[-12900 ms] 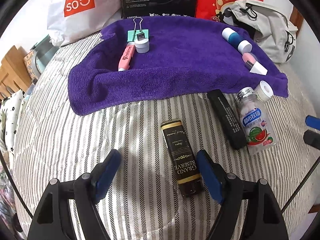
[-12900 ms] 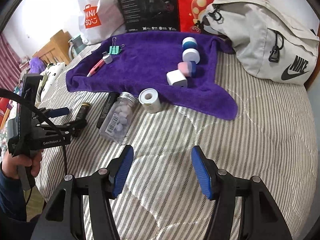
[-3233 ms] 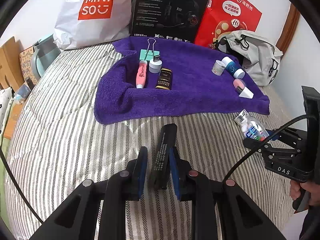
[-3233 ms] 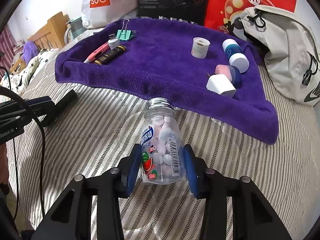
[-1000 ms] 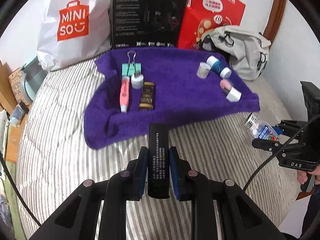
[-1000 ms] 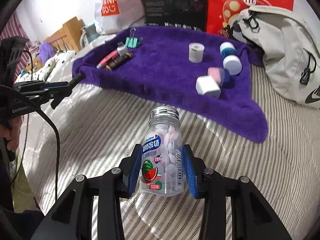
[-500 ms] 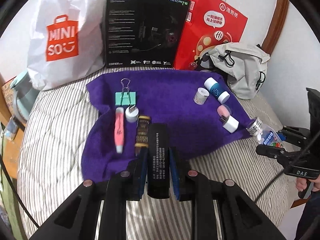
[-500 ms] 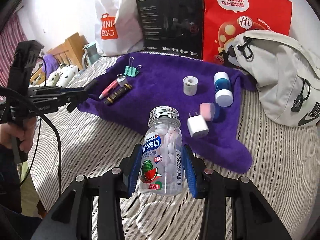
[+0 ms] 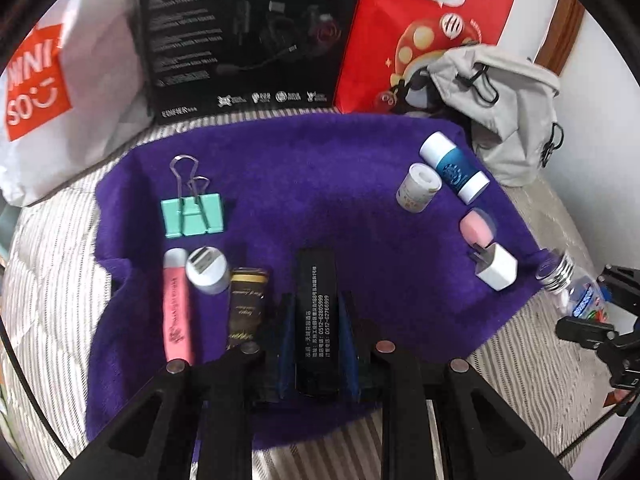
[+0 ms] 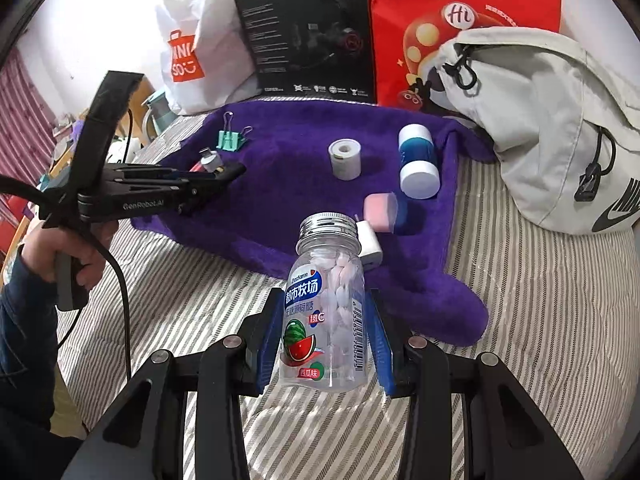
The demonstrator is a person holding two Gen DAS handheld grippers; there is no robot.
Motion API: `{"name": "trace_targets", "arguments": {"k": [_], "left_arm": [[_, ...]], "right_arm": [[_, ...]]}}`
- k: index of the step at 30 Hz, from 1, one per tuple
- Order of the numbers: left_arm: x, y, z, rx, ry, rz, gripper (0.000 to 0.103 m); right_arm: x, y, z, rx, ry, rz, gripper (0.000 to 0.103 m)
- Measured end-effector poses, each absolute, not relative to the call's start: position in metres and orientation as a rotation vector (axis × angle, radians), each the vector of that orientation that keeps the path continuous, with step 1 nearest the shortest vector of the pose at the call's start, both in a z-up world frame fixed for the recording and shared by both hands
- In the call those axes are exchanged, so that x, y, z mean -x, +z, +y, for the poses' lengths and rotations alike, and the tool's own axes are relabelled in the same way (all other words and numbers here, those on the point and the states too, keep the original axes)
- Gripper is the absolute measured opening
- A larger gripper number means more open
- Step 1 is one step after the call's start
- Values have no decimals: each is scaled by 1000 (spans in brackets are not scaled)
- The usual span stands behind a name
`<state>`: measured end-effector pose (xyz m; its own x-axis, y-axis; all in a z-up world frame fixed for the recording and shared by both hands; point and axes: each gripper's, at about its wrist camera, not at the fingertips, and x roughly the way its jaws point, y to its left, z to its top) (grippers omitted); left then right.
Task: Organize rigid objects
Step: 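Set the black case beside the gold tube with the left tool while the right tool carries the jar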
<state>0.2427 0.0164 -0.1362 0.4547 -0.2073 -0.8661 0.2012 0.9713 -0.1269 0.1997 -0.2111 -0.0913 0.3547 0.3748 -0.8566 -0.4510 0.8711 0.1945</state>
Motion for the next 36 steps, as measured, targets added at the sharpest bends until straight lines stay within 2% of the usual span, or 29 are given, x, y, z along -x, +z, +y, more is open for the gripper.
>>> {"name": "trace_targets", "arguments": {"k": [15,21,25,30,32,33,34,36], "left_arm": [[-245,-148,10,-51,-249,1073,22],[-239,-146,13,-48,-269,1077,28],[-233,-144,12,-72,-265,1087,43],[-221,-129,18,-94,-217,1076,46],[-208,-114,21,-108,-196,1043,53],[-205,-108,23,-111,-188,1030,64],[-199,-102,26,-114,-172,1011,71],[-186,-88,34,-107,-149,974,71]], "right_arm": [[-227,-97,-197,56,555,1079,40],[-237,-98,-192,62,541,1077,40],[-239,-95,-190,75,534,1071,40],[-242,-91,-190,95,528,1065,40],[-245,-90,-187,110,532,1064,40],[-247,-90,-185,114,535,1064,40],[-249,-91,-182,119,536,1066,40],[-254,-93,-174,122,545,1066,40]]}}
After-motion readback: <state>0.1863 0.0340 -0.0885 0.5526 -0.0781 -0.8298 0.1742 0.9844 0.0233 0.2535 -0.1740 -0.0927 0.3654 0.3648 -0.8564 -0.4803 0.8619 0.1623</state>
